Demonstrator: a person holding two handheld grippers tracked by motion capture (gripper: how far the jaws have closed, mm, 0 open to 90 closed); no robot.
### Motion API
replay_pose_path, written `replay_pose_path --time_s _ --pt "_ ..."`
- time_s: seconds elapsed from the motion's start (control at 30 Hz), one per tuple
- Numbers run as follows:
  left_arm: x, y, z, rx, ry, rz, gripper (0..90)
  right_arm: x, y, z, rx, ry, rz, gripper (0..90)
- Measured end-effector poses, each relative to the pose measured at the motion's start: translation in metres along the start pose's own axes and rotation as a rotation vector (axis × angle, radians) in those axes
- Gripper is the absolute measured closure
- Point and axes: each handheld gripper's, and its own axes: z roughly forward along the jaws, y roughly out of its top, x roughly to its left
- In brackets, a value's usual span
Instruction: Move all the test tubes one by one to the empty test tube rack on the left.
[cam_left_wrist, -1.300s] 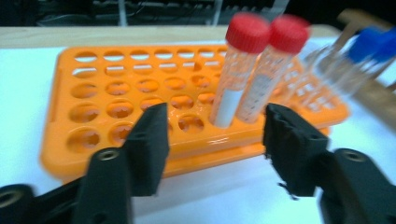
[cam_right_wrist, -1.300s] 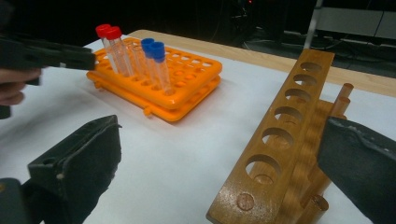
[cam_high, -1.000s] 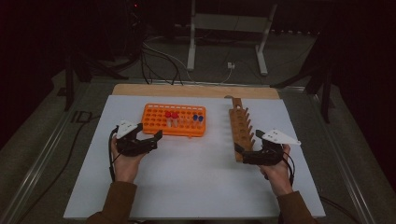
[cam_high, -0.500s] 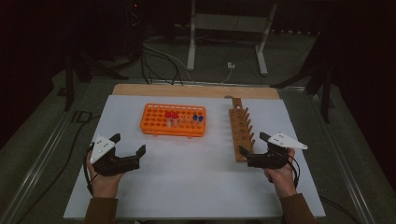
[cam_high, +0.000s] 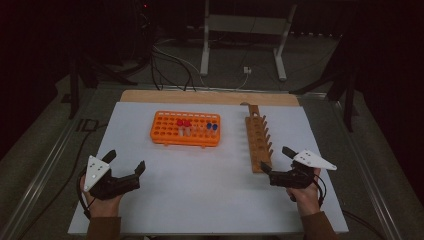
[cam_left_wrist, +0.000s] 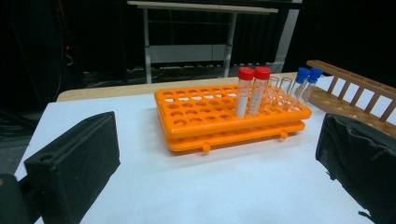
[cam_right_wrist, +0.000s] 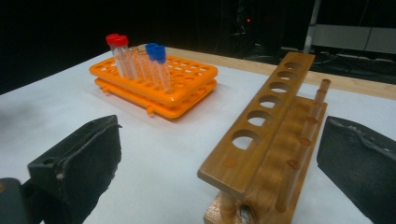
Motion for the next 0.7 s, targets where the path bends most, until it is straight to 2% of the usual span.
replay_pose_path --time_s 0.3,0.7 --pt "-0.0027 -0.0029 0.0002 -0.003 0.010 -0.004 0.4 -0.0022 -0.0044 -0.0090 -0.019 -0.019 0.001 0.1" --pt "-0.0008 -0.0102 0.0079 0.032 0.025 -0.022 0.4 -0.0078 -0.0097 -0.0062 0.004 -0.031 0.022 0.1"
